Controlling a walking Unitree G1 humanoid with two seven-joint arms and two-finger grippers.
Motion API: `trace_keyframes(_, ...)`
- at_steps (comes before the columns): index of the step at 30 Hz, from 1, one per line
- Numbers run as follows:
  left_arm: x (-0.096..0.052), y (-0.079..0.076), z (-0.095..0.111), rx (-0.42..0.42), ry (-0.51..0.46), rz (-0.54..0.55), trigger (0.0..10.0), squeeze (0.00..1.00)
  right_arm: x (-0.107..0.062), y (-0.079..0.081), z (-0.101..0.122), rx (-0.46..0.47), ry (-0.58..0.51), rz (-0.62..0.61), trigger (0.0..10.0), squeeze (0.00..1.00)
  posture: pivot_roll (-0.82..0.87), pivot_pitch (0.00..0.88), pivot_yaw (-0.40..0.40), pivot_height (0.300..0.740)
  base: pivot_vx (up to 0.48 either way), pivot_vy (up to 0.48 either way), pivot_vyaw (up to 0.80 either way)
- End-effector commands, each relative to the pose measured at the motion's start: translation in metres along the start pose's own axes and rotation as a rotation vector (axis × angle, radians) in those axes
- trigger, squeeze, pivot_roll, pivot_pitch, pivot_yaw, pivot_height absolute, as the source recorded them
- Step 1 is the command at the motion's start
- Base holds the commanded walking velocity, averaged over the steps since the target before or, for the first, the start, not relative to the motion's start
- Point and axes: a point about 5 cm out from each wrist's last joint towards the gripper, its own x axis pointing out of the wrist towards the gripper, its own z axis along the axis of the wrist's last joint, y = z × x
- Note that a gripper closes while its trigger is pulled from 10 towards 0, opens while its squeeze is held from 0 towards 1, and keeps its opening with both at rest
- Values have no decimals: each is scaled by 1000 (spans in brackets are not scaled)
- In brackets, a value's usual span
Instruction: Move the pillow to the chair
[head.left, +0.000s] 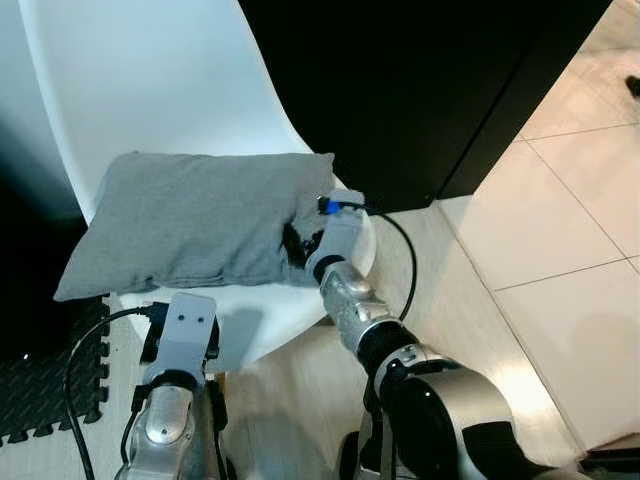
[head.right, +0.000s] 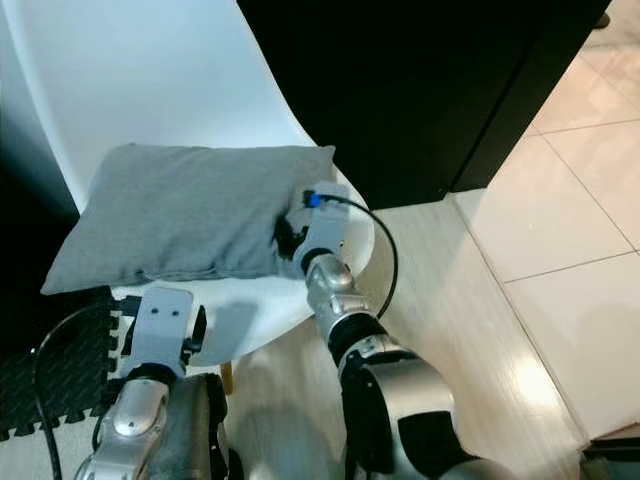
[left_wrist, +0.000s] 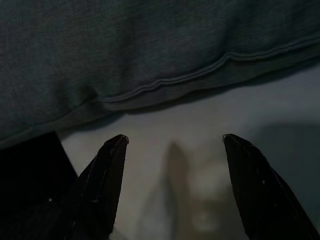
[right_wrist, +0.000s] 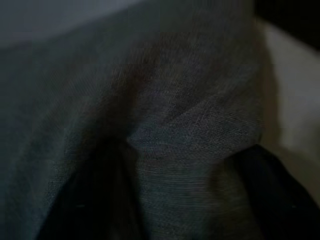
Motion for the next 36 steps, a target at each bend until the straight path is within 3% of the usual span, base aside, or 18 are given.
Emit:
trace_keyframes(1, 0, -8, -9, -3, 44, -28, 10000, 0, 2, 0, 14, 19, -66, 31, 10000, 1000, 203, 303, -71, 565, 0, 0, 0)
trace_keyframes(3, 3, -9, -9, -6, 41, -31, 10000, 0, 1, -5, 16, 16, -81, 24, 10000, 1000, 197, 293, -73, 565, 0, 0, 0)
trace_keyframes(4, 7, -11, -7, -10, 33, -34, 10000, 0, 0, -13, 19, 15, -99, 11, 10000, 843, 187, 270, -75, 565, 0, 0, 0)
trace_keyframes(5, 9, -12, -6, -13, 29, -35, 10000, 0, 0, -18, 21, 16, -108, 1, 10000, 843, 184, 264, -75, 565, 0, 0, 0)
trace_keyframes(6, 13, -14, -5, -17, 22, -36, 10000, 0, -2, -24, 22, 15, -118, -5, 10000, 0, 179, 249, -78, 565, 0, 0, 0)
trace_keyframes(11, 27, -19, 2, -28, -4, -44, 10000, 0, -12, -50, 7, 75, -71, 35, 10000, 0, 161, 190, -82, 565, 0, 0, 0)
trace_keyframes(13, 29, -19, 2, -29, -5, -45, 10000, 0, -13, -51, 5, 81, -59, 46, 10000, 0, 159, 186, -83, 565, 0, 0, 0)
trace_keyframes(16, 33, -21, 2, -33, -8, -47, 10000, 0, -19, -47, -13, 79, 5, 140, 10000, 0, 147, 164, -78, 565, 0, 0, 0)
trace_keyframes(20, 41, -26, 4, -45, -20, -54, 10000, 0, -30, -29, -41, 4, 81, 345, 10000, 0, 136, 131, -80, 565, 0, 0, 0)
trace_keyframes(24, 44, -30, 6, -50, -32, -66, 10000, 0, -31, -30, -39, 78, 46, 352, 10000, 0, 132, 102, -82, 565, 0, 0, 0)
trace_keyframes(27, 48, -34, 9, -56, -47, -76, 10000, 0, -32, -37, -23, 229, -47, 420, 10000, 0, 123, 66, -79, 565, 0, 0, 0)
trace_keyframes(31, 52, -36, 10, -57, -55, -82, 10000, 0, -35, -43, -18, 247, -67, 456, 10000, 0, 115, 42, -78, 565, 0, 0, 0)
trace_keyframes(36, 58, -37, 12, -51, -71, -90, 10000, 0, -41, -58, -29, 177, -11, 399, 10000, 0, 106, 21, -73, 565, 0, 0, 0)
